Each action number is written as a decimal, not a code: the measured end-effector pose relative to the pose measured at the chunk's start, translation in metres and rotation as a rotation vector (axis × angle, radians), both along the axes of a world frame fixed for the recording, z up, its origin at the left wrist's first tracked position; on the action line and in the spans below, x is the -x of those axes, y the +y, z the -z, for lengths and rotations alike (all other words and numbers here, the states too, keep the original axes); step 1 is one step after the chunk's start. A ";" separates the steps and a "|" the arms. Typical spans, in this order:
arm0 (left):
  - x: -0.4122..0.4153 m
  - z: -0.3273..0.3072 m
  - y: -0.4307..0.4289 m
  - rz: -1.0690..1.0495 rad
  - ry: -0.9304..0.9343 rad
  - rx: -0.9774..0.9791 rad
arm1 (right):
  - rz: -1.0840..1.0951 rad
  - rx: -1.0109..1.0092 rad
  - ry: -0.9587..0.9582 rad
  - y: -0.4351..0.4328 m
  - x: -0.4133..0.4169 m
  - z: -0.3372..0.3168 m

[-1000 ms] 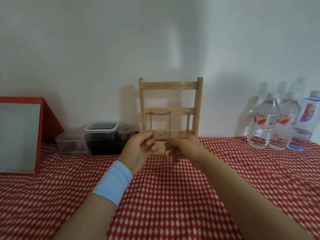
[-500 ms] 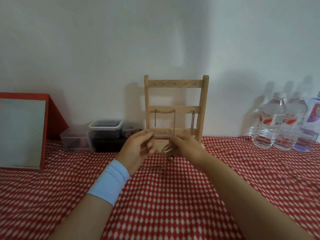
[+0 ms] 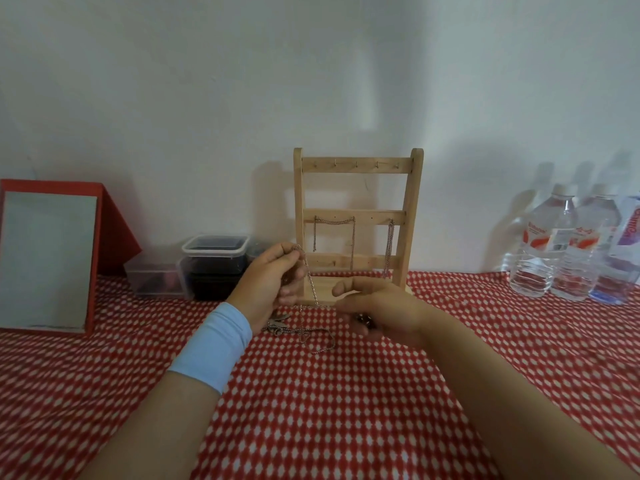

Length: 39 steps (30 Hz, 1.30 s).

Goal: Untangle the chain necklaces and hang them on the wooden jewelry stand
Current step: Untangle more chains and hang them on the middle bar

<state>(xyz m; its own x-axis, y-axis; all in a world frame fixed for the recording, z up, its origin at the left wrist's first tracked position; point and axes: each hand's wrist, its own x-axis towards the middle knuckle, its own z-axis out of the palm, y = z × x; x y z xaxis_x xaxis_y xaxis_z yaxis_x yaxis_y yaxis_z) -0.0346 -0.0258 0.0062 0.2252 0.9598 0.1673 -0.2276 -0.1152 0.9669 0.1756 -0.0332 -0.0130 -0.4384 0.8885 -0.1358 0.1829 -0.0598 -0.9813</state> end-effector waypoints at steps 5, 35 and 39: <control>-0.001 -0.010 -0.006 0.026 0.104 -0.075 | -0.013 -0.108 -0.161 -0.001 0.005 -0.002; 0.006 -0.022 -0.023 0.029 0.245 -0.041 | 0.112 -0.336 0.059 0.000 0.045 0.003; -0.003 -0.027 -0.014 -0.060 0.219 -0.029 | 0.271 -0.404 0.047 0.005 0.030 0.002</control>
